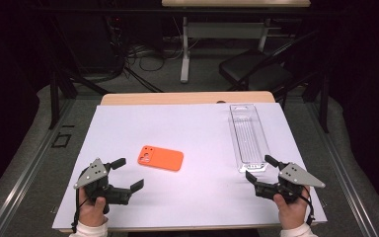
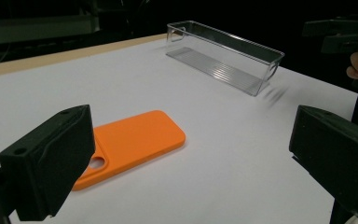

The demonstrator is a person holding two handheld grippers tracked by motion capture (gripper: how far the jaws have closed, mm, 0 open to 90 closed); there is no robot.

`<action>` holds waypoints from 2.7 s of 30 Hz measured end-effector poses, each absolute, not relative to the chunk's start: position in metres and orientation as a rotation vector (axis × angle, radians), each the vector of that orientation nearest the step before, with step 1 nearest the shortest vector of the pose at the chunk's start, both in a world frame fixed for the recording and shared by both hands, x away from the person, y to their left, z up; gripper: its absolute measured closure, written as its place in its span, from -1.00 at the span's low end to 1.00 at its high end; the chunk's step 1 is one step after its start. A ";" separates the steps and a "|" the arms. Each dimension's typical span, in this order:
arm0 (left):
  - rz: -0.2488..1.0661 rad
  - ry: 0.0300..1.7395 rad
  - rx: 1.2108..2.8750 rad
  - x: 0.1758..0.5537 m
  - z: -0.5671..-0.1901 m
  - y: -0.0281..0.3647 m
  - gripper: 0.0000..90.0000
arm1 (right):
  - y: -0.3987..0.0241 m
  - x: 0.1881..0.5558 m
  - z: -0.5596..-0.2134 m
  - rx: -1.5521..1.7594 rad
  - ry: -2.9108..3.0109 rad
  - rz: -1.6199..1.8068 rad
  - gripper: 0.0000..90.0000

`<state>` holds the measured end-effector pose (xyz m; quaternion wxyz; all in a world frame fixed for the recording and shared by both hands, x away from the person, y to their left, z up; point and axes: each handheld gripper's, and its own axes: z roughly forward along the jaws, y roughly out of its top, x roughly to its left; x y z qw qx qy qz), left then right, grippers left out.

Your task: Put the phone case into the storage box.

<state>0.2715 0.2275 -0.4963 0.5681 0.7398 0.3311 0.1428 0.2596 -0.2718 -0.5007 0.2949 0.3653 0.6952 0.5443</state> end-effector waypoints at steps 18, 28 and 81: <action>0.267 0.964 1.822 0.296 -0.489 0.218 -0.98 | -0.271 0.258 -0.503 0.972 1.887 1.444 -0.67; 0.295 0.988 1.899 0.319 -0.473 0.208 -0.62 | -0.272 0.258 -0.503 0.981 1.885 1.436 -0.67; 0.284 1.215 2.152 0.434 -0.509 0.143 1.00 | -0.269 0.259 -0.504 0.967 1.925 1.443 -0.66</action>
